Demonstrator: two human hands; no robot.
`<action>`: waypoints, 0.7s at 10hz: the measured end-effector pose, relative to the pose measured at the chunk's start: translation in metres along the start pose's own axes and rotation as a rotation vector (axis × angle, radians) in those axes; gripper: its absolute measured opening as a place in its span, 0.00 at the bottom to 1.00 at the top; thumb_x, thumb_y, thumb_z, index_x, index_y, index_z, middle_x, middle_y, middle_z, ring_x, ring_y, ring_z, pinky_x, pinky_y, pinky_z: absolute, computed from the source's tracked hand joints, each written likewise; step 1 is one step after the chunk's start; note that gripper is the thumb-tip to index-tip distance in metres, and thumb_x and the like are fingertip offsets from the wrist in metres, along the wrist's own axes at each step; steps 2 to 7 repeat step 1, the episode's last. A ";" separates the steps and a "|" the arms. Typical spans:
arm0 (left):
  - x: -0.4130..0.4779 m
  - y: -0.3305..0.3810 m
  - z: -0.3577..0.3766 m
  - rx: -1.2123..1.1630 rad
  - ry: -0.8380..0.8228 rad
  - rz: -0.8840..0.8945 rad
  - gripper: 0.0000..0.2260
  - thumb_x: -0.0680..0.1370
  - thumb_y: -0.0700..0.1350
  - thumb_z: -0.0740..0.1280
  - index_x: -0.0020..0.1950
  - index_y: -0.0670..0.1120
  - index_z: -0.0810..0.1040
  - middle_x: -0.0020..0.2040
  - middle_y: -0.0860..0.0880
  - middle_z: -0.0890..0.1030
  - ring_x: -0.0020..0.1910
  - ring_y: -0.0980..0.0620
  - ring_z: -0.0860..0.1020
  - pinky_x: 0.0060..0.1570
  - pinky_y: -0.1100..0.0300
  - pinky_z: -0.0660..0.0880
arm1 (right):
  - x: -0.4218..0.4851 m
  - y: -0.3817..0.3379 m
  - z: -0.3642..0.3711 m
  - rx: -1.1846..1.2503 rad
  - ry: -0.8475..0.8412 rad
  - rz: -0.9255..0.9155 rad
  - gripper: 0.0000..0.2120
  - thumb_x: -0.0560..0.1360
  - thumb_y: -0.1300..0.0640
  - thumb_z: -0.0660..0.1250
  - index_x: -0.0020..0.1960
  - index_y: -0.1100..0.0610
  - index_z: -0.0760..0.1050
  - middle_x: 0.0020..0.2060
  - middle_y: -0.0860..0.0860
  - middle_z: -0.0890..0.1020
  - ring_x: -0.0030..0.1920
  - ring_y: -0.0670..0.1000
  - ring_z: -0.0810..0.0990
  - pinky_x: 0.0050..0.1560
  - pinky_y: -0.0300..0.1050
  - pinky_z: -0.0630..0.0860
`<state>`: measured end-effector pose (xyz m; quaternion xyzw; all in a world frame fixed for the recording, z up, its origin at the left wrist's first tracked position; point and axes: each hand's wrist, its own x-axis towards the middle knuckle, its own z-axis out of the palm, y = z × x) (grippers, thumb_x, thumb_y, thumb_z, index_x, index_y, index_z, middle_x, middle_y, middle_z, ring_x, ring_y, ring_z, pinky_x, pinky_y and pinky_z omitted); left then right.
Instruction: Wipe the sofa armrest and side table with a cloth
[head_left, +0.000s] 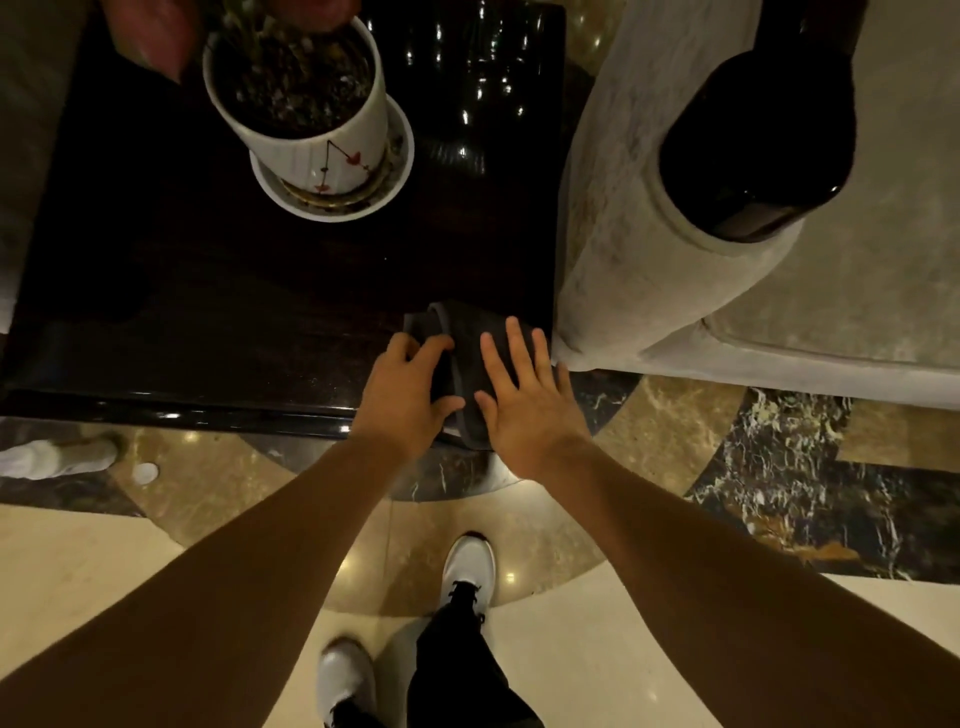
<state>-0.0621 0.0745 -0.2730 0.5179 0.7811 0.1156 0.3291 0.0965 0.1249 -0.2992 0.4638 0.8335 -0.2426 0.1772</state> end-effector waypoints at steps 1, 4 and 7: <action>0.001 0.016 -0.027 0.098 -0.152 -0.025 0.33 0.72 0.46 0.74 0.75 0.50 0.66 0.69 0.42 0.70 0.66 0.40 0.71 0.67 0.47 0.70 | 0.012 -0.004 -0.046 -0.073 -0.233 0.056 0.34 0.83 0.47 0.54 0.80 0.44 0.36 0.81 0.50 0.34 0.81 0.61 0.37 0.78 0.64 0.45; 0.001 0.016 -0.027 0.098 -0.152 -0.025 0.33 0.72 0.46 0.74 0.75 0.50 0.66 0.69 0.42 0.70 0.66 0.40 0.71 0.67 0.47 0.70 | 0.012 -0.004 -0.046 -0.073 -0.233 0.056 0.34 0.83 0.47 0.54 0.80 0.44 0.36 0.81 0.50 0.34 0.81 0.61 0.37 0.78 0.64 0.45; 0.001 0.016 -0.027 0.098 -0.152 -0.025 0.33 0.72 0.46 0.74 0.75 0.50 0.66 0.69 0.42 0.70 0.66 0.40 0.71 0.67 0.47 0.70 | 0.012 -0.004 -0.046 -0.073 -0.233 0.056 0.34 0.83 0.47 0.54 0.80 0.44 0.36 0.81 0.50 0.34 0.81 0.61 0.37 0.78 0.64 0.45</action>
